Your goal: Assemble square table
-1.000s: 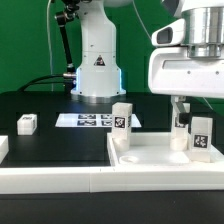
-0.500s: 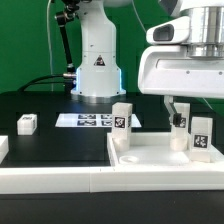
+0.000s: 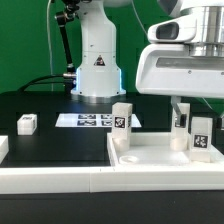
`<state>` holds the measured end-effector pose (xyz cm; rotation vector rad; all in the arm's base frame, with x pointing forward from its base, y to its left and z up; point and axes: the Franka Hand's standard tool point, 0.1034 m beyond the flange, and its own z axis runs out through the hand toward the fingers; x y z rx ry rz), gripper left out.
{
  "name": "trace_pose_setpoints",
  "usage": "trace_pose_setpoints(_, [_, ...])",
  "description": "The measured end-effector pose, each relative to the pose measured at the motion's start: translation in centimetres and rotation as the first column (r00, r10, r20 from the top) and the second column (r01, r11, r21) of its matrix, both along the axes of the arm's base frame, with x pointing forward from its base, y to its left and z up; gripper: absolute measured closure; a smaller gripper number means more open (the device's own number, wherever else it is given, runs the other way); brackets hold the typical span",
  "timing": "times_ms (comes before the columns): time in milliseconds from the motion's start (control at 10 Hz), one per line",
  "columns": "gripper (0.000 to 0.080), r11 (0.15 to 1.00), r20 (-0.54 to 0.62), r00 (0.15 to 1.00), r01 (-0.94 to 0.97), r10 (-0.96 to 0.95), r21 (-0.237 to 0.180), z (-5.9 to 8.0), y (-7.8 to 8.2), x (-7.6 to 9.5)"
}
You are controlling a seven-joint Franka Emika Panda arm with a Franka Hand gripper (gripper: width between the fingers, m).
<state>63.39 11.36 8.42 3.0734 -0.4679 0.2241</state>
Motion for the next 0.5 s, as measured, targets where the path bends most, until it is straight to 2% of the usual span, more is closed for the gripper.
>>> trace_pose_setpoints(100, [0.0511,1.000,0.001,1.000,0.019,-0.019,0.003,0.00,-0.01,0.00])
trace_pose_setpoints(300, [0.0511,0.999,0.002,0.999,0.048,-0.048,0.008,0.00,0.00,0.00])
trace_pose_setpoints(500, [0.0511,0.973,0.004,0.973,0.229,-0.229,0.033,-0.03,-0.10,-0.05])
